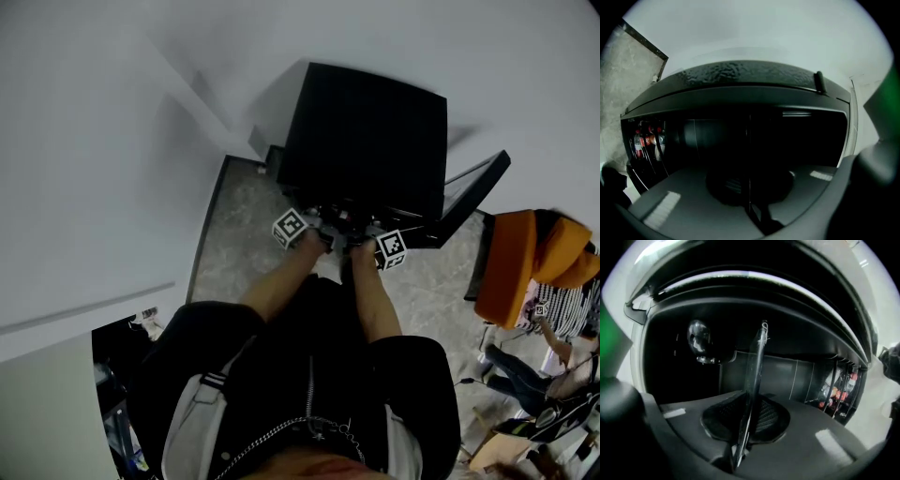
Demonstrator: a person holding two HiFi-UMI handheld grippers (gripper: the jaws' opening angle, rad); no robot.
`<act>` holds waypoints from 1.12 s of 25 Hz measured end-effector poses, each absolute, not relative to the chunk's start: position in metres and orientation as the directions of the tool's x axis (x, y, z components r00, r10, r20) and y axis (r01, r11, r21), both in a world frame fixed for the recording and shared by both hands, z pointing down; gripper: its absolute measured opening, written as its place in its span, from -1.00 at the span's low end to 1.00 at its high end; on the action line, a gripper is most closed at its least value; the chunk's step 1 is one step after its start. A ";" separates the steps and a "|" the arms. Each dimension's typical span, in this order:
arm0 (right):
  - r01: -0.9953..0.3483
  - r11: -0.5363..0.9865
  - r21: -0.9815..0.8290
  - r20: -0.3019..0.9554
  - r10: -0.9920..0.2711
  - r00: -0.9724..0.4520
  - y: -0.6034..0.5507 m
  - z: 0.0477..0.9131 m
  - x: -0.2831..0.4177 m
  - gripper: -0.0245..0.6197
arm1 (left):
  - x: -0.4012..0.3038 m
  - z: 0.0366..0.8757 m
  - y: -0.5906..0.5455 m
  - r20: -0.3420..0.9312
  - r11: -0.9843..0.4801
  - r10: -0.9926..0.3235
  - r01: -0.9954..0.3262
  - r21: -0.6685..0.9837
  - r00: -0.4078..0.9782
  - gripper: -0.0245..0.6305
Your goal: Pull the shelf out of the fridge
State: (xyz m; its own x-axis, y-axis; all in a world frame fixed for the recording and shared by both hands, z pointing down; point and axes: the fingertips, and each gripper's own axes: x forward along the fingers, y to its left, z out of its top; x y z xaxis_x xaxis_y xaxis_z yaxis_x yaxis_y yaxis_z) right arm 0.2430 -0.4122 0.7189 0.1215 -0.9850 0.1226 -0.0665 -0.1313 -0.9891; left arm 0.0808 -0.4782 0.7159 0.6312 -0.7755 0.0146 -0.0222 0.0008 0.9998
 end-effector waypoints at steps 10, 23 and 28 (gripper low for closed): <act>-0.108 -0.144 -0.984 0.131 -0.985 0.116 -0.390 0.719 0.236 -0.80 | 0.071 0.715 -0.459 0.003 -0.005 -0.770 -0.011 1.000 0.638 -0.86; 0.003 -0.061 -0.998 0.061 -0.987 0.151 -0.379 0.722 0.263 -0.87 | 0.069 0.712 -0.455 -0.039 -0.027 -0.765 0.030 0.999 0.643 -0.84; 0.003 -0.057 -0.998 0.057 -0.989 0.139 -0.380 0.724 0.263 -0.87 | 0.063 0.717 -0.466 -0.016 -0.028 -0.774 -0.009 1.000 0.633 -0.85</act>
State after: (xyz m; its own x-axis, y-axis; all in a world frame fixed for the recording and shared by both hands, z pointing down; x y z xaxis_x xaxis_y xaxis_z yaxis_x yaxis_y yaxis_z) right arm 0.2626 -0.3801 0.7238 0.1387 -0.9887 0.0572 0.0029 -0.0573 -0.9984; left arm 0.0630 -0.4665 0.7170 0.6326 -0.7743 -0.0156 -0.0093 -0.0278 0.9996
